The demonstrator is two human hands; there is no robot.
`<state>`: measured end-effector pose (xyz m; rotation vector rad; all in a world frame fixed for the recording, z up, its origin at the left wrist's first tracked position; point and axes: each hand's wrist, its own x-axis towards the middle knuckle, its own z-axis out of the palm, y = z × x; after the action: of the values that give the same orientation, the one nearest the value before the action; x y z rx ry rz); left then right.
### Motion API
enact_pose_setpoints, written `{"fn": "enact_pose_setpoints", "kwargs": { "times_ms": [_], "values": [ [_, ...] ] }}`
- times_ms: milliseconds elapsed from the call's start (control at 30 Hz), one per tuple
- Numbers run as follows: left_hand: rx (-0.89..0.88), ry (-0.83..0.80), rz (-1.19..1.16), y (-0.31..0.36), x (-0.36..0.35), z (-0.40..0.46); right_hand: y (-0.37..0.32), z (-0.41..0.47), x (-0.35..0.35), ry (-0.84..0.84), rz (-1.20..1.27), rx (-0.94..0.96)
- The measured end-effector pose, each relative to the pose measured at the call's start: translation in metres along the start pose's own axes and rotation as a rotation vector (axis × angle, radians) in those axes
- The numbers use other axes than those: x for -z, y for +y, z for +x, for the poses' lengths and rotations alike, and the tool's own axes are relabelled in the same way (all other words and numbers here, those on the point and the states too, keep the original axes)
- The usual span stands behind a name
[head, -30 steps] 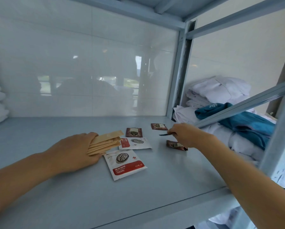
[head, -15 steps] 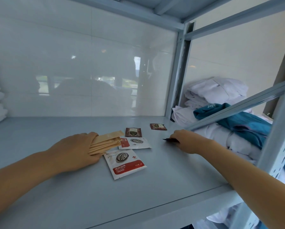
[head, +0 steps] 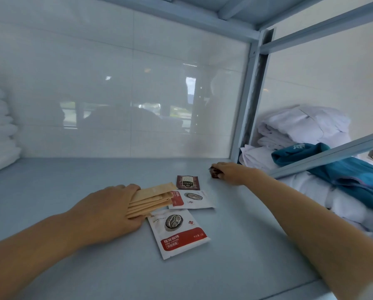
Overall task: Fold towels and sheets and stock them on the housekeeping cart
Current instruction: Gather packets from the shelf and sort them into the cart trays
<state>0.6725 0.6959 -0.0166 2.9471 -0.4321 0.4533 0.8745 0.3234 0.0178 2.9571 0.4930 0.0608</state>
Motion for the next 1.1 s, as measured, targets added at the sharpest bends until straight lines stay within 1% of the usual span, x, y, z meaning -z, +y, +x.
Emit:
{"fn": "enact_pose_setpoints", "kwargs": {
  "times_ms": [100,200,400,600,700,767,800,900,1000,1100],
  "values": [
    [-0.004,-0.001,-0.012,-0.001,0.000,0.002,0.011,0.014,-0.010,-0.096,0.125,-0.077],
    [-0.009,-0.002,-0.012,-0.002,0.001,0.003,0.019,0.018,-0.006,-0.155,0.141,-0.104],
    [0.001,-0.017,-0.017,-0.001,0.002,0.003,0.006,0.011,-0.010,0.003,0.022,-0.077],
    [0.011,-0.033,-0.018,0.002,0.005,0.001,0.001,0.000,-0.009,0.078,0.021,-0.063],
    [0.008,-0.046,-0.020,0.004,0.008,0.000,-0.010,-0.001,-0.005,0.167,0.075,-0.012],
    [0.008,-0.052,-0.025,0.003,0.009,-0.001,-0.027,0.002,0.000,0.233,0.182,0.068],
    [0.006,-0.056,-0.024,0.003,0.009,0.000,-0.038,0.004,0.003,0.238,0.249,0.119],
    [0.000,-0.066,-0.018,0.003,0.009,0.000,-0.072,0.011,0.006,0.165,0.328,0.230],
    [0.003,-0.066,-0.029,0.002,0.009,0.000,-0.091,0.013,0.009,0.051,0.261,0.249],
    [0.004,-0.065,-0.035,0.002,0.009,0.000,-0.096,0.010,0.011,-0.020,0.237,0.264]
  ]
}}
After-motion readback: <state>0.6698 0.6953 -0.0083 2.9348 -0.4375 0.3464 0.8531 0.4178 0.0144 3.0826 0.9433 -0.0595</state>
